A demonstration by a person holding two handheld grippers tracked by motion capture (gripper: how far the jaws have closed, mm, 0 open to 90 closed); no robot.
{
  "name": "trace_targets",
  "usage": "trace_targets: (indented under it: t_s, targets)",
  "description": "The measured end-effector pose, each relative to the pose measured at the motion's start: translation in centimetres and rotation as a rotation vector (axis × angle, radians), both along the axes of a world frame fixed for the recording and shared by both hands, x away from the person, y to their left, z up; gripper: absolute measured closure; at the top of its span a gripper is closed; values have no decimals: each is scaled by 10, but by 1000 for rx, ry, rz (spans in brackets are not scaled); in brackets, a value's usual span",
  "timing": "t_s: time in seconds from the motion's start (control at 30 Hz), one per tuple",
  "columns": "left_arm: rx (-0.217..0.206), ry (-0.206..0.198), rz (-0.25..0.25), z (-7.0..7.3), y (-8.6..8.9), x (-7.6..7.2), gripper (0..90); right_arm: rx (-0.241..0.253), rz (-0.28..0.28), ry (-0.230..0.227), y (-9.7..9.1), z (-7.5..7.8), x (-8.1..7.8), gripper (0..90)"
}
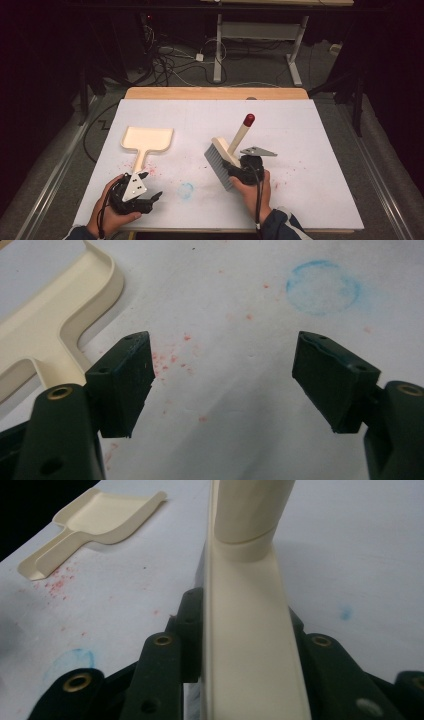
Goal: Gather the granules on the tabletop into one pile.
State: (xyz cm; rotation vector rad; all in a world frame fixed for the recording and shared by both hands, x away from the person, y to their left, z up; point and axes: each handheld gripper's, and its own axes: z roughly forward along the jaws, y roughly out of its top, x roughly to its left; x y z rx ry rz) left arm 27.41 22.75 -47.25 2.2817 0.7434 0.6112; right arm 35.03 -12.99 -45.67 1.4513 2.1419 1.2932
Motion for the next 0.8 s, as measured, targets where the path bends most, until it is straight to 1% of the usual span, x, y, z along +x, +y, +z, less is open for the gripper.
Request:
trace_targets:
  t_s: [0.1,0.17,0.27,0.33,0.4,0.43,0.53,0.57,0.63,0.7,0.73,0.77,0.8]
  targets:
    - [10,3,-11,0,-2,0,236,13,-13,11,-14,6,-3,677]
    - [13,3,-13,0,-3,1,236,22,2,9,-19,9,-3,678]
    - [12,2,-18,0,-5,2,236,5,40,-30,-19,17,-7,678]
    - [15,2,-19,0,-5,2,236,-7,81,-60,-20,25,-10,679]
    - [5,-2,-19,1,-4,3,236,-26,112,-92,-23,32,-12,679]
    - [4,-2,-17,0,-4,4,236,-37,125,-108,-25,36,-13,678]
    - [22,-4,-24,-1,-4,3,237,-77,138,-155,-32,45,-17,678]
    - [29,-5,-26,-1,-4,2,236,-97,154,-182,-35,48,-17,678]
    - [21,-10,-23,0,-4,2,236,-142,189,-222,-41,52,-16,677]
    - [21,-11,-20,0,-3,2,237,-178,258,-242,-48,54,-11,677]
    - [17,-9,-15,0,-4,3,236,-204,281,-268,-52,53,-9,677]
    - [21,-7,-14,-1,-4,4,236,-232,290,-296,-56,52,-6,677]
    - [30,-5,-15,-1,-5,5,236,-266,288,-311,-59,49,-2,678]
